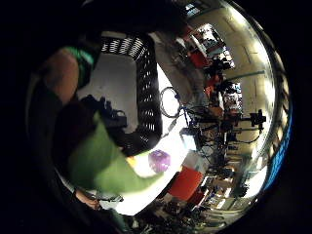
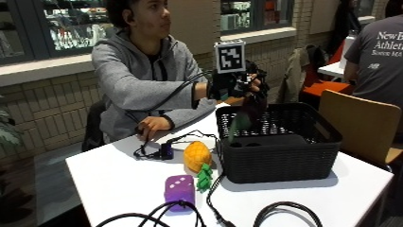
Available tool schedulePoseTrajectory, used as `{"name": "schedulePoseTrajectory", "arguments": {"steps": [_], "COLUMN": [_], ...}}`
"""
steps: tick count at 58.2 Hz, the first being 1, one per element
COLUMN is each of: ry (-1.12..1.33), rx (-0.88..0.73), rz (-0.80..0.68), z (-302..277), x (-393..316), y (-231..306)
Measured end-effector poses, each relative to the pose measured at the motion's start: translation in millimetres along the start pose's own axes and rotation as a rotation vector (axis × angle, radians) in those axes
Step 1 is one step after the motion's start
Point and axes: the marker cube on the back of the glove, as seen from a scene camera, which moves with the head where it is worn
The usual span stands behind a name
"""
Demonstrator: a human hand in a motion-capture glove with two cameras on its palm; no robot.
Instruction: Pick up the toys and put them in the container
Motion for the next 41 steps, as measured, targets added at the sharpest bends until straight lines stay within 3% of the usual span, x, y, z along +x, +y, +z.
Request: {"name": "schedulePoseTrajectory", "arguments": {"steps": [8,19,28,41], "ry": [-0.128,0.023,-0.049,-0.132], "rx": [0.021,-0.064,-0.086,-0.240], "rz": [0.027,0.016,0.181,0.229], "z": [-6,10,29,87], "x": [11,61,65,61], "y": [22,104,162,186]}}
